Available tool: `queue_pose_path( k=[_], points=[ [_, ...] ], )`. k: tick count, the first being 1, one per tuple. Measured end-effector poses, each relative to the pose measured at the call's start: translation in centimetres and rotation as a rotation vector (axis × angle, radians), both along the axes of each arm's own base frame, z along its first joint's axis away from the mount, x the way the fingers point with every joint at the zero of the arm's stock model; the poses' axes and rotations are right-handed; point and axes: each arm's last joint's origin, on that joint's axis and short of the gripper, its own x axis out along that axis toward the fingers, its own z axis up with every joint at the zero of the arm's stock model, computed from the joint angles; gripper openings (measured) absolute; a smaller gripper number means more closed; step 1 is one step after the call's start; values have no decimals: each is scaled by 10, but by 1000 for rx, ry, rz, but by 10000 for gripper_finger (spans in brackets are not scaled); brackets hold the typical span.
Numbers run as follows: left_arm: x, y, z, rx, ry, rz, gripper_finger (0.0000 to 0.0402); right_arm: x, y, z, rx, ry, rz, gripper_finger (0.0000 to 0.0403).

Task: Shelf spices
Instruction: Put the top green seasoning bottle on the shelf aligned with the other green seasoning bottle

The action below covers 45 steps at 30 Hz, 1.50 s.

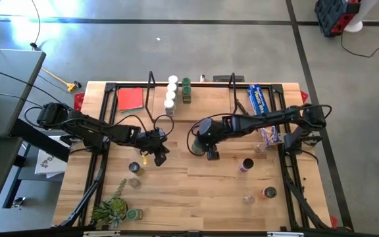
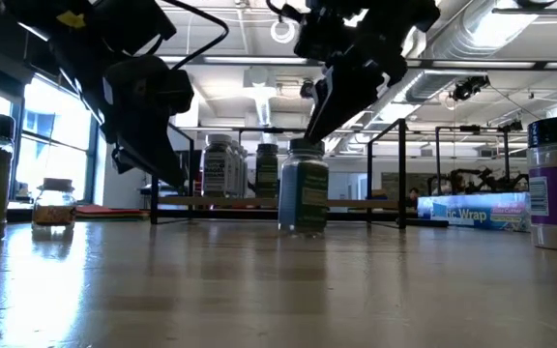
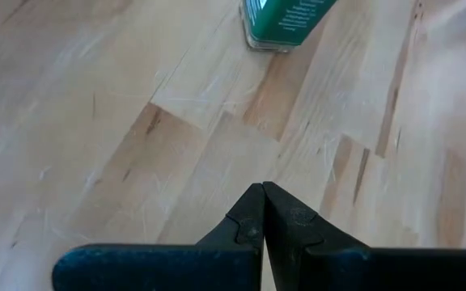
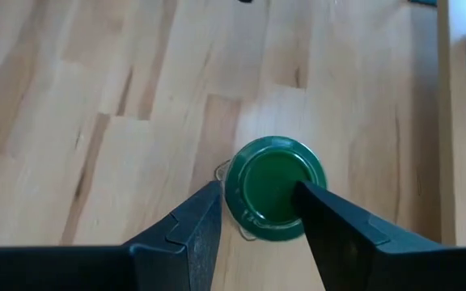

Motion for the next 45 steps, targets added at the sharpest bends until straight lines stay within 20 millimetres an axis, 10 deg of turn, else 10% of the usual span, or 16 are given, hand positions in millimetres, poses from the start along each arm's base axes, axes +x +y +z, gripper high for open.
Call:
queue_pose_path(
  k=[13, 21, 31, 45],
  points=[
    [0, 0, 0, 1, 2, -3, 0, 11, 5, 37, -24, -54, 176, 249],
    [0, 0, 0, 0, 2, -4, 0, 13, -3, 12, -192, 57, 489, 313],
    [0, 0, 0, -1, 2, -5, 0, 23, -13, -6, -222, 77, 533, 309],
    [0, 0, 0, 6, 2, -16, 0, 24, -11, -1, -99, 60, 445, 186]
  ],
)
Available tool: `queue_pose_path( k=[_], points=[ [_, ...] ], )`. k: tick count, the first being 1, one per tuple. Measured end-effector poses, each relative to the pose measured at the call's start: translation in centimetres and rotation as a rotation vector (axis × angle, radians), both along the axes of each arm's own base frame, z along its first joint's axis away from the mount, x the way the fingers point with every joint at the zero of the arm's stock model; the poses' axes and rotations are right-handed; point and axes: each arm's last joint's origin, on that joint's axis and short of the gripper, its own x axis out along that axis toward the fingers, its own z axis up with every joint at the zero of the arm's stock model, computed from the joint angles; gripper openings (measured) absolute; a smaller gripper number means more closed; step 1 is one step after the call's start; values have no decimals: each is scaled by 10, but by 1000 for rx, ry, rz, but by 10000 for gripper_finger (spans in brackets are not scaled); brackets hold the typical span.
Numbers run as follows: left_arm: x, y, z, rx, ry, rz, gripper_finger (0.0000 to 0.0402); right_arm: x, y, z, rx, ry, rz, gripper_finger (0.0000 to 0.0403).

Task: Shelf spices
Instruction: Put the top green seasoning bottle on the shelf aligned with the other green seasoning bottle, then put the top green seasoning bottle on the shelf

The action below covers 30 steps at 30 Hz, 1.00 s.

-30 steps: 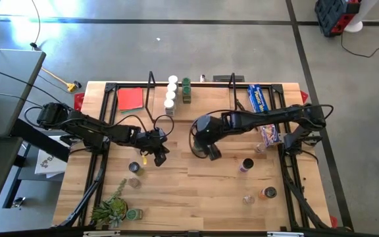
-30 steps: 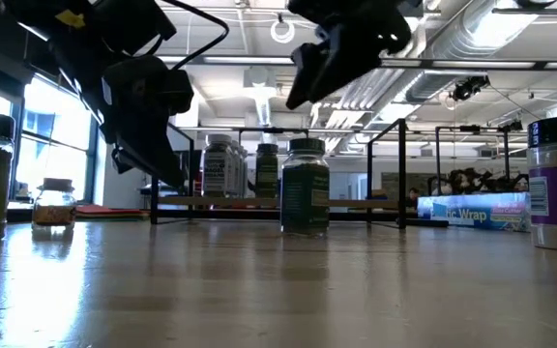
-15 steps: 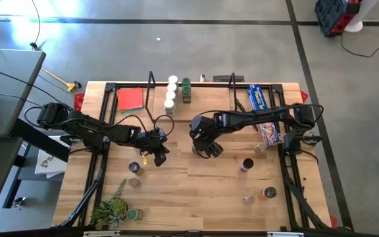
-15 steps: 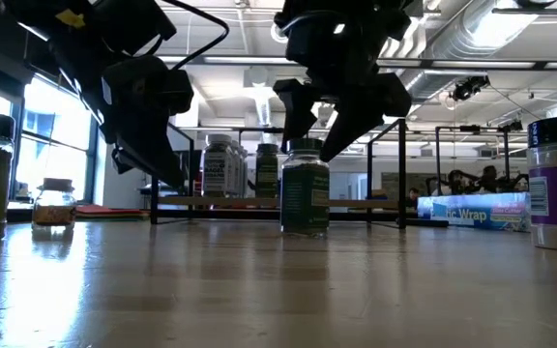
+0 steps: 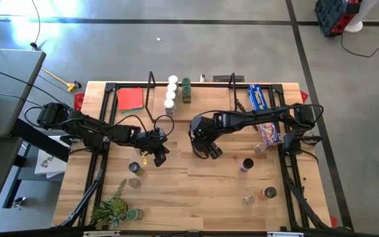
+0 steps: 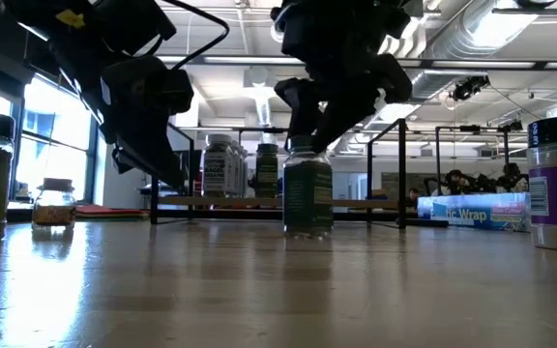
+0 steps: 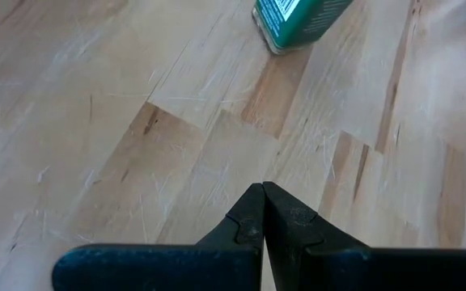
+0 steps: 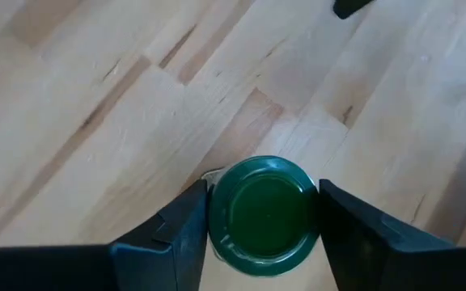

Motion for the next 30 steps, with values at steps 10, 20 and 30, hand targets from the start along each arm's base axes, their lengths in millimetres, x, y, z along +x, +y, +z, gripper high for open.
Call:
queue_pose_path(
  k=[10, 20, 30],
  points=[
    [-6, 1, 10, 18, -20, 10, 0, 23, -27, 67, -50, -197, -337, 186],
    [-19, 4, 27, 70, -44, 50, 0, 56, -101, 64, -37, -133, -596, 92],
    [-22, 3, 25, 74, -12, 44, 0, 53, -86, 79, 39, -89, -517, 49]
  ],
)
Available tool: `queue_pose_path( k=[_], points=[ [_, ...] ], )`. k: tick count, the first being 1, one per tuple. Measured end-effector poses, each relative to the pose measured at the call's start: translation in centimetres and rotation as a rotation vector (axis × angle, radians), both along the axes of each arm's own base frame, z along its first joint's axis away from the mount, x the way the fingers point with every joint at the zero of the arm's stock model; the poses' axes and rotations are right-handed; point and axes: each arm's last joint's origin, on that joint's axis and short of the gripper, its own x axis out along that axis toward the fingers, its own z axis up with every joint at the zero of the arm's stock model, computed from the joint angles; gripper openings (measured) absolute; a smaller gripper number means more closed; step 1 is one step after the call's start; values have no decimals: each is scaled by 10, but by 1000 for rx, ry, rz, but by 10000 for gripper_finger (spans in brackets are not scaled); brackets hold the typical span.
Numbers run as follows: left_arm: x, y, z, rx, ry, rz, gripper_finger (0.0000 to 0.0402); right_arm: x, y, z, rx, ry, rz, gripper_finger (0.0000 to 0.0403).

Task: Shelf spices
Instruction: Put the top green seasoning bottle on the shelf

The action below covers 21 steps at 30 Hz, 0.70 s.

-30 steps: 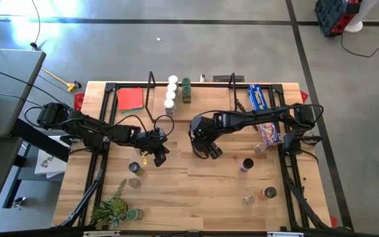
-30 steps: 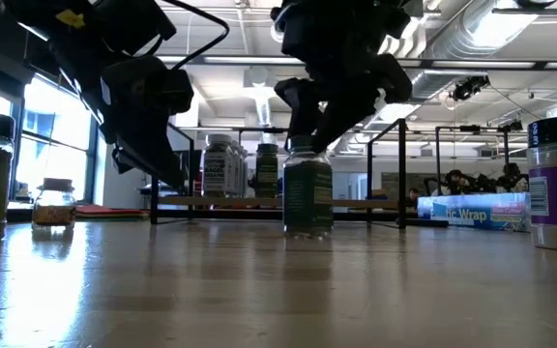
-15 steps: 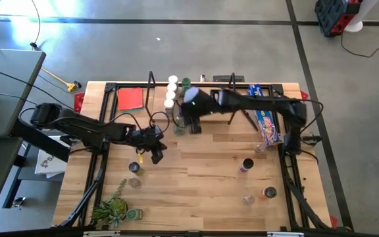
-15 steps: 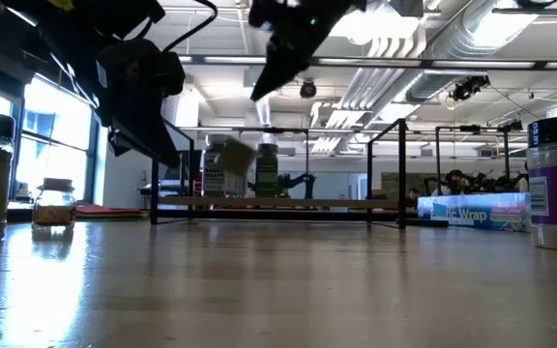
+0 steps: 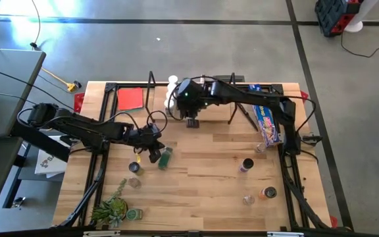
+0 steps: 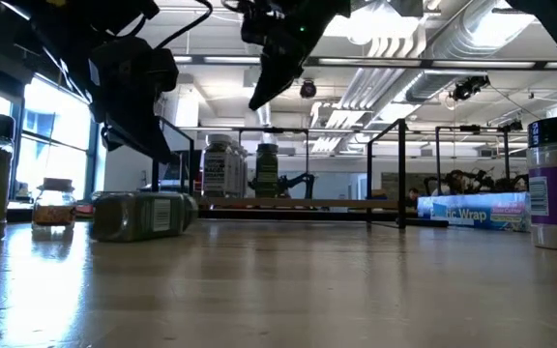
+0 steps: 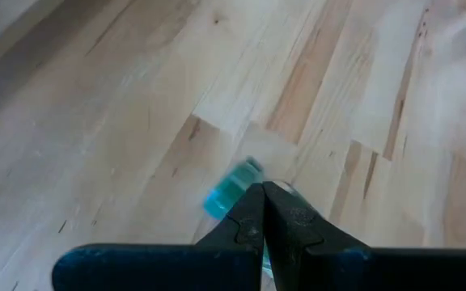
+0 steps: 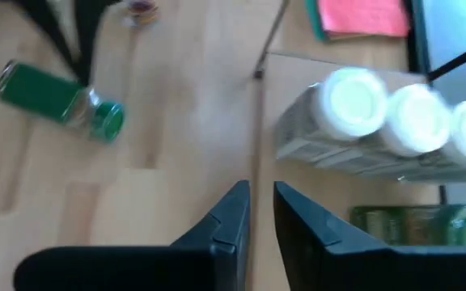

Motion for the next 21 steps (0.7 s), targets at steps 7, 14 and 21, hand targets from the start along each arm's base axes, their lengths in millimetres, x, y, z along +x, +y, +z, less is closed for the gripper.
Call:
queue_pose_path(
  k=[7, 14, 21],
  points=[
    [-17, -14, -10, -75, 185, -10, 0, -16, 63, -48, 94, 182, 66, 28],
    [-26, -30, -32, -170, 201, -16, 0, -41, 129, -108, 248, 37, -29, 7],
    [-10, -35, -51, -213, 106, 10, 0, -43, 167, -128, 284, -70, -49, 7]
  ],
)
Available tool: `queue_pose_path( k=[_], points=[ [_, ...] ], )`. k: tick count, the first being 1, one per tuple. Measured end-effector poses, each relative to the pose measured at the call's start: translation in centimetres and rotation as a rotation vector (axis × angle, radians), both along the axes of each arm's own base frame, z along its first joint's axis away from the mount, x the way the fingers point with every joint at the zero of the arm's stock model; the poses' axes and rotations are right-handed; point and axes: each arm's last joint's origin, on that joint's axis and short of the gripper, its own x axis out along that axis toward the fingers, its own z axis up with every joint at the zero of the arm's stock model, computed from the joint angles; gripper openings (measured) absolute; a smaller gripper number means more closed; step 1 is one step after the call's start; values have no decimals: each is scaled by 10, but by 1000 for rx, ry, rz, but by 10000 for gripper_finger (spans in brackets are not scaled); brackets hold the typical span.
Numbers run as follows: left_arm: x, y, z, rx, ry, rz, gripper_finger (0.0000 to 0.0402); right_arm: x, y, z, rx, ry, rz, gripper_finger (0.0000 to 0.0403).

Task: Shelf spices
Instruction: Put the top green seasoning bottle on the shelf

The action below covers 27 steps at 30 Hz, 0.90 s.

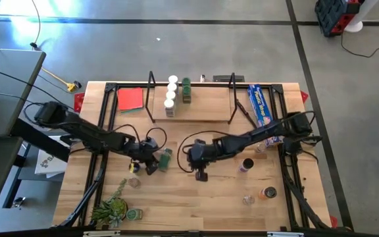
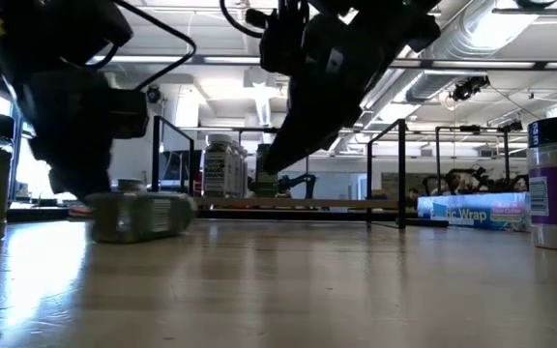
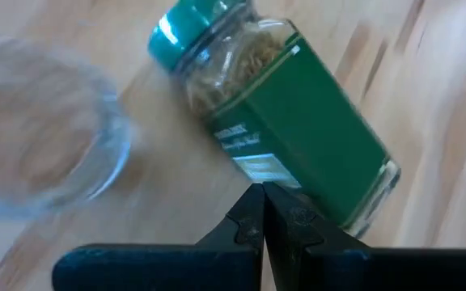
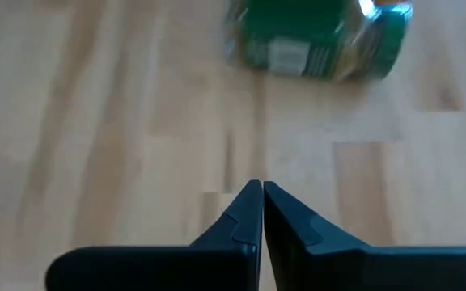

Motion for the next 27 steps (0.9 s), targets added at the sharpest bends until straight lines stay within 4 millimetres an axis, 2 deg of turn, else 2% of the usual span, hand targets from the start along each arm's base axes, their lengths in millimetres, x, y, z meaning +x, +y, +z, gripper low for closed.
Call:
queue_pose_path(
  k=[5, 7, 11, 15, 18, 23, 27],
  points=[
    [30, -6, -4, 8, -194, -13, 0, 1, 1, 1, -30, -22, -29, 7],
    [38, -8, -1, 9, -203, -34, 0, 1, 0, 1, -30, -23, -30, 7],
    [44, -17, 7, 16, -180, -65, 0, 1, 0, 1, -19, -17, -46, 7],
    [41, -21, 5, 28, -136, -89, 0, 2, -6, 1, 64, -8, -125, 22],
    [39, -20, 3, 36, -115, -81, 0, 4, -16, 1, 142, 10, -145, 65],
    [40, -19, 4, 52, -121, -51, 0, 3, -30, 0, 201, 52, -203, 176],
    [42, -21, 6, 63, -160, -37, 0, 3, -56, 8, 221, 143, -220, 267]
  ],
)
